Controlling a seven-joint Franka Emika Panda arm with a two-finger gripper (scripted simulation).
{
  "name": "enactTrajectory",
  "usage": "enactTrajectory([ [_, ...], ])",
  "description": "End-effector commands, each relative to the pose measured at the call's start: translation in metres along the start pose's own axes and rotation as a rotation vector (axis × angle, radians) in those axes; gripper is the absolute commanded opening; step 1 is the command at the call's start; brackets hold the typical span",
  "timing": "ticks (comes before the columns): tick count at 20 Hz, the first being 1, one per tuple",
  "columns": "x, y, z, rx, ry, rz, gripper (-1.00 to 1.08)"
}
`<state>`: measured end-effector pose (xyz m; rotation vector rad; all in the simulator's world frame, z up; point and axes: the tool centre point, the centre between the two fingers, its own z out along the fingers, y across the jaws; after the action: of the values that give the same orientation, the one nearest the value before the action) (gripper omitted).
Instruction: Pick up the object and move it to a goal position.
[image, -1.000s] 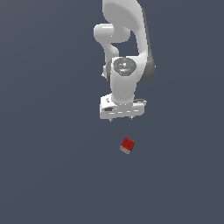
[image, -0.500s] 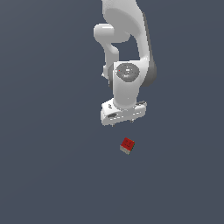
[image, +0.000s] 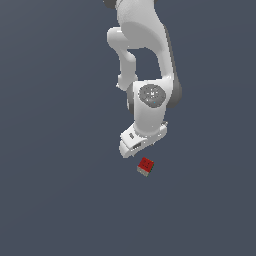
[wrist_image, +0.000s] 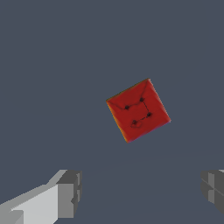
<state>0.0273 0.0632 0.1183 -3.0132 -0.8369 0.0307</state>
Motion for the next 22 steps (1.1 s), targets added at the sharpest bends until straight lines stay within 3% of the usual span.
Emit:
enactTrajectory([
  [1,0.009,0.002,0.006,-0.004,0.001,-0.080,1.00],
  [12,0.038,0.007,0.027,-0.018,0.008,-0.359,1.00],
  [22,0.047,0.009,0.034,-0.022,0.011,-0.451,1.00],
])
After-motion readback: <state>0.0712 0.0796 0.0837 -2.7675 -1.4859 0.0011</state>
